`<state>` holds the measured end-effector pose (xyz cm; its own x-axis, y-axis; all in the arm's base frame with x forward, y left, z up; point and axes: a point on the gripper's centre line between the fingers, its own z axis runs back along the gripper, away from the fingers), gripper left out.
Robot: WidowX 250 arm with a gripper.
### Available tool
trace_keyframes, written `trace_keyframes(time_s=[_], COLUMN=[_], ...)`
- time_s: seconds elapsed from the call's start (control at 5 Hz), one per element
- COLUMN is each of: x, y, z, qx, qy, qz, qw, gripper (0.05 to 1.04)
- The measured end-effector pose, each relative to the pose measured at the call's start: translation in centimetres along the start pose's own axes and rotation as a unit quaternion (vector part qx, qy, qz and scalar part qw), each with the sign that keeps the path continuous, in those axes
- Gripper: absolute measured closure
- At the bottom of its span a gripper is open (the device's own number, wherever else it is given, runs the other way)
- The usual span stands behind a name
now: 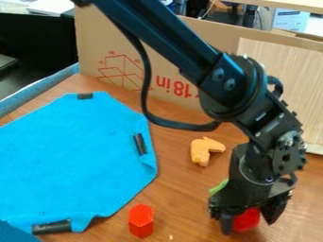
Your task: Puts the red figure to the cloth
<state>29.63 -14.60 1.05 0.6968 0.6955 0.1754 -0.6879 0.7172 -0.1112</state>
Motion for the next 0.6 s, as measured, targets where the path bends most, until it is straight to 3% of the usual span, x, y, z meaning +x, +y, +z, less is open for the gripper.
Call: trace_keyframes(time_s=[0.2, 0.4, 0.6], x=[0.24, 0.51, 0.42], y=[-0.05, -0.31, 0.47], z=[-1.32, -1.31, -1.05], qx=[0.007, -0.001, -0.009], qy=[-0.002, -0.012, 0.006], qz=[-0.014, -0.016, -0.013], qw=[0.9999, 0.9998, 0.9999], gripper=[0.133, 0.373, 0.506])
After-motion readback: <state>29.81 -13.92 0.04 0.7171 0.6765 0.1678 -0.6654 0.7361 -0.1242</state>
